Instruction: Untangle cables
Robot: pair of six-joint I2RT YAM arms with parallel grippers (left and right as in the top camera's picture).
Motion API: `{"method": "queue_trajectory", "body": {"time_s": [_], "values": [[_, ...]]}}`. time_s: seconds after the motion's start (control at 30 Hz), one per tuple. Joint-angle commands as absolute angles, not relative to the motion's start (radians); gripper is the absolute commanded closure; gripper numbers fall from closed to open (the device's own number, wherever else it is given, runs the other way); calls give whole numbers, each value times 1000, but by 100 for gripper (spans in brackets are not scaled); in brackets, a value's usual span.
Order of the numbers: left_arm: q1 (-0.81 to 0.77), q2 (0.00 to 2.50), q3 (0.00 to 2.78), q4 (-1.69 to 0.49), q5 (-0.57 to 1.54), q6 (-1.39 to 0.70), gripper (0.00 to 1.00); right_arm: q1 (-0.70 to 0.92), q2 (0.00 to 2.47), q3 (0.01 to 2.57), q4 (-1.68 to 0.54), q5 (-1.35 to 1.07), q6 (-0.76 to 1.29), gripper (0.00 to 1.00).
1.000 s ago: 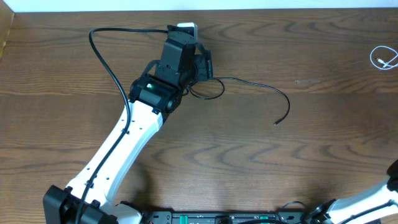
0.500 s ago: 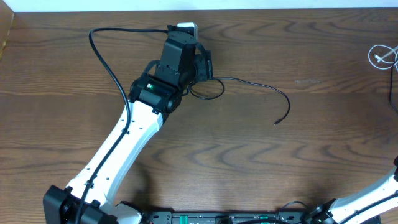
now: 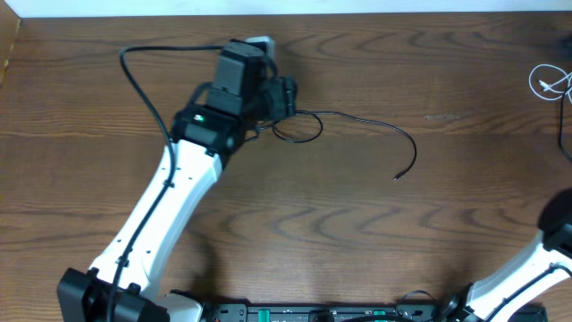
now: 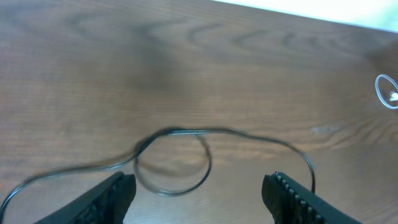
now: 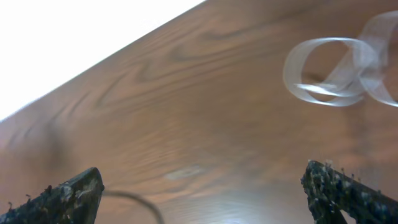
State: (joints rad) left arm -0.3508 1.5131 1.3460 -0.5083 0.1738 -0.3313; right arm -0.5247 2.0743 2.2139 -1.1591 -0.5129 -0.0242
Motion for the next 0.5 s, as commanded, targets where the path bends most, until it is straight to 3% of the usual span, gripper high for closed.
{"method": "queue_trajectory", "body": {"time_s": [0.0, 0.2, 0.47], "values": [[-307, 1509, 1352, -556, 245, -311, 30, -410, 2048, 2217, -1172, -510, -70, 1], [-303, 1538, 1350, -638, 243, -324, 29, -238, 2054, 2212, -1171, -322, -14, 1], [-325, 1722, 1346, -601, 244, -597, 30, -175, 2054, 2212, -1179, -159, 118, 1]]}}
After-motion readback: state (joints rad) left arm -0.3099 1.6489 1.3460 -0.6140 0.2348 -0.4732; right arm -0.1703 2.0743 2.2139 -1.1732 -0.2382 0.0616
